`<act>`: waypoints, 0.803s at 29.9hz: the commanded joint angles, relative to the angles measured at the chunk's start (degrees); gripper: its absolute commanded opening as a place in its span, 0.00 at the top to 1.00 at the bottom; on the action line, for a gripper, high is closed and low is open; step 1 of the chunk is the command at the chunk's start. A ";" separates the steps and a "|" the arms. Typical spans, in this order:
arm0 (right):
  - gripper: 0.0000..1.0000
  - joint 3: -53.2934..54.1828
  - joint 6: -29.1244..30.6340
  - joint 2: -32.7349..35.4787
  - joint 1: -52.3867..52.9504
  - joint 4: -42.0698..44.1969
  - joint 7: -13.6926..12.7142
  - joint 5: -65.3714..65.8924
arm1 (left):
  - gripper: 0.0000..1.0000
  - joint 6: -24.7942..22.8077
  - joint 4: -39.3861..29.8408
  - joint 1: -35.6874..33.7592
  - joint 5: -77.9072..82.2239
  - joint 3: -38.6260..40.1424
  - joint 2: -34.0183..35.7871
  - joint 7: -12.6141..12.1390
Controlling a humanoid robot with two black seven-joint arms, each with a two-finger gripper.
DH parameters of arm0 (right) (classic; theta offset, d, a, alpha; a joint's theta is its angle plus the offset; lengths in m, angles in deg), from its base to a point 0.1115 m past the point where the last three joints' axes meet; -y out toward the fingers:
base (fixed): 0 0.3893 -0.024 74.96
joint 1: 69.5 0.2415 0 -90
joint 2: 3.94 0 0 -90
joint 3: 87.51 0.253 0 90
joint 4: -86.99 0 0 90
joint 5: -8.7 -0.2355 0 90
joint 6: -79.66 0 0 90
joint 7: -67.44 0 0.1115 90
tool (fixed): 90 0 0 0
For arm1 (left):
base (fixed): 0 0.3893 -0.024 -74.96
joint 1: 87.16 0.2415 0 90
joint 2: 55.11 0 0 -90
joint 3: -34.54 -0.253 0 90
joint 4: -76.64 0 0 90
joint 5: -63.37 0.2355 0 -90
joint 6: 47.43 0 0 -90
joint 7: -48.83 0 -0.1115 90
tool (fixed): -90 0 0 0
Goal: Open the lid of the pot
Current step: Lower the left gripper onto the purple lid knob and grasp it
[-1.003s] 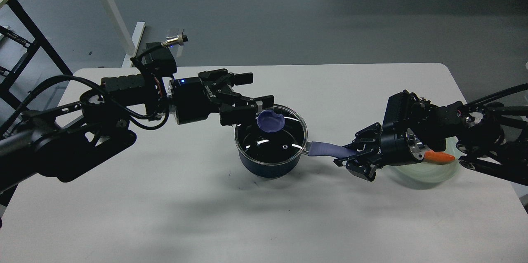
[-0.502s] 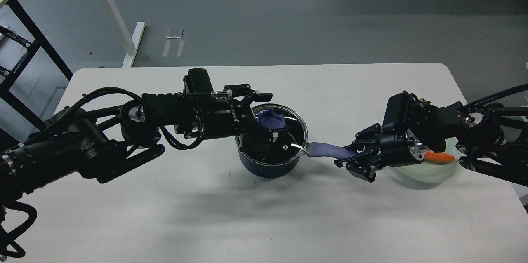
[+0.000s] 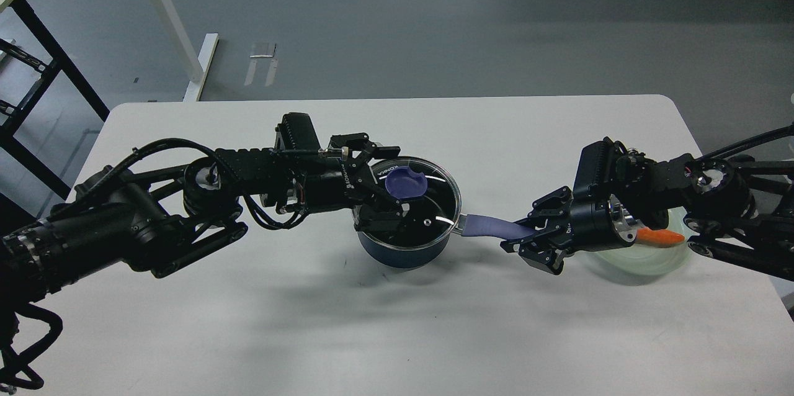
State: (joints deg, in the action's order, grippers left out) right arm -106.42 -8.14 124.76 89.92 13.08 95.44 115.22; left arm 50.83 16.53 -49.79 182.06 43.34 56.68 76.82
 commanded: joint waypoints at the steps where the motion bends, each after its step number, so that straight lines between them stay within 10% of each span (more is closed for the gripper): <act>1: 0.69 0.09 0.00 -0.02 0.01 0.00 0.00 0.00 | 0.01 0.00 0.69 0.34 0.05 -0.09 -0.43 0.00; 13: 0.69 0.09 0.00 -0.02 -0.08 0.00 0.00 -0.08 | 0.07 0.35 1.49 0.42 -0.04 -1.24 -0.96 0.00; 24: 0.69 0.00 0.00 -0.02 -0.08 0.00 0.00 -0.08 | 0.55 1.93 1.49 0.25 0.05 -1.59 -0.96 0.00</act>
State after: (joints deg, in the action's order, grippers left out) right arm -106.41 -8.14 124.75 89.84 13.07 95.45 115.14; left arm 52.77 18.04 -49.37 182.03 42.01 55.62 76.82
